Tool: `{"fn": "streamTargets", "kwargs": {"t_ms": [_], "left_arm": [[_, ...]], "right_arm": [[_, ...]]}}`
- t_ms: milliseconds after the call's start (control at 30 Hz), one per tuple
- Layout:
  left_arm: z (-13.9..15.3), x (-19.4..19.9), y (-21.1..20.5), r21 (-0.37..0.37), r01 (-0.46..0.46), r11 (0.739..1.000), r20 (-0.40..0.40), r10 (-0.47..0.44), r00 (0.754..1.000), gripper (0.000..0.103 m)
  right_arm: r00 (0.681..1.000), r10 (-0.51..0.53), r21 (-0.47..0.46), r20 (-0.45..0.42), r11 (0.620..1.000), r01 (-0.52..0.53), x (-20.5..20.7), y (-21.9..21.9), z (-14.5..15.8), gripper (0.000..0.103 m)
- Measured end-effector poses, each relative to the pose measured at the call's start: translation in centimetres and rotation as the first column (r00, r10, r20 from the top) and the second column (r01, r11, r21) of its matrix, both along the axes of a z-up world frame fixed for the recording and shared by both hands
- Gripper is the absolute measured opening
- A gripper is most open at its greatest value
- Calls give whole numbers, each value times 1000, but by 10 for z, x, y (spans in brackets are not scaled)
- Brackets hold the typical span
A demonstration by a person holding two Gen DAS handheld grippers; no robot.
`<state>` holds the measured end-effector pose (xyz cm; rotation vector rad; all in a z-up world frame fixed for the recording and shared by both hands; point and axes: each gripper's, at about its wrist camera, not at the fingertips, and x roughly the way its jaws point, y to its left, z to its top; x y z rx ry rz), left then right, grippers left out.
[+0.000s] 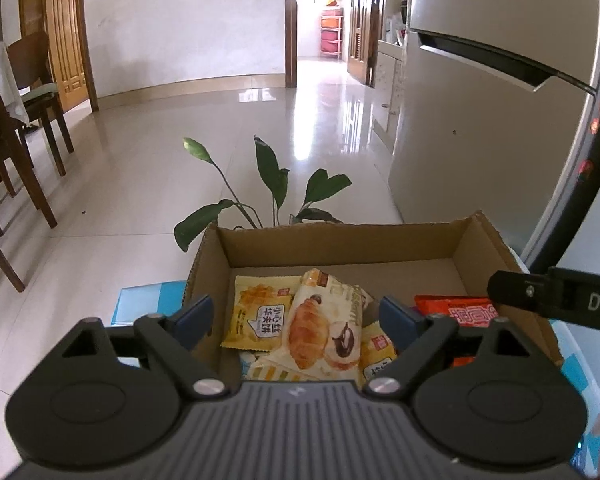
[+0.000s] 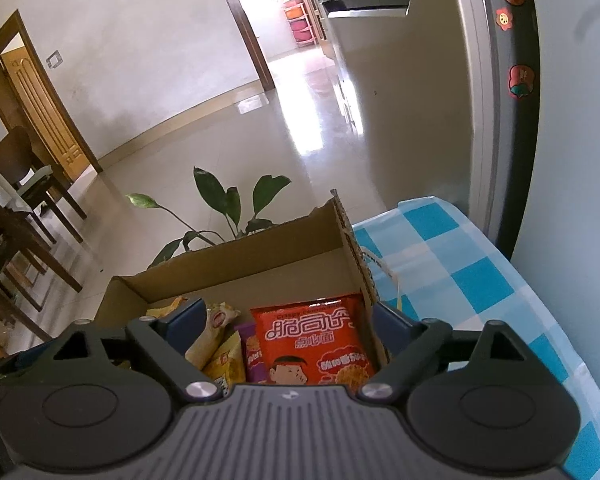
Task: Organize snacks
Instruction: 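Lower both bags into the box and open both grippers, then withdraw both grippers from the box toward the remaining packets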
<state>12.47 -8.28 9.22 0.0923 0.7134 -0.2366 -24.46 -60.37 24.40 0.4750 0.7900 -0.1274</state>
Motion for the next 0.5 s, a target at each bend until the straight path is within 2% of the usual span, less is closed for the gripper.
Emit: {"fn": "streamTargets", "kwargs": {"t_ms": [300, 500], "left_arm": [[6, -11, 3, 14, 14, 1000, 0, -14, 1000, 90], [8, -22, 4, -6, 28, 1000, -19, -28, 999, 90]], "right_arm": [[999, 34, -21, -24, 999, -34, -9, 2, 2, 94], [999, 38, -52, -35, 998, -40, -24, 0, 9, 95]]}}
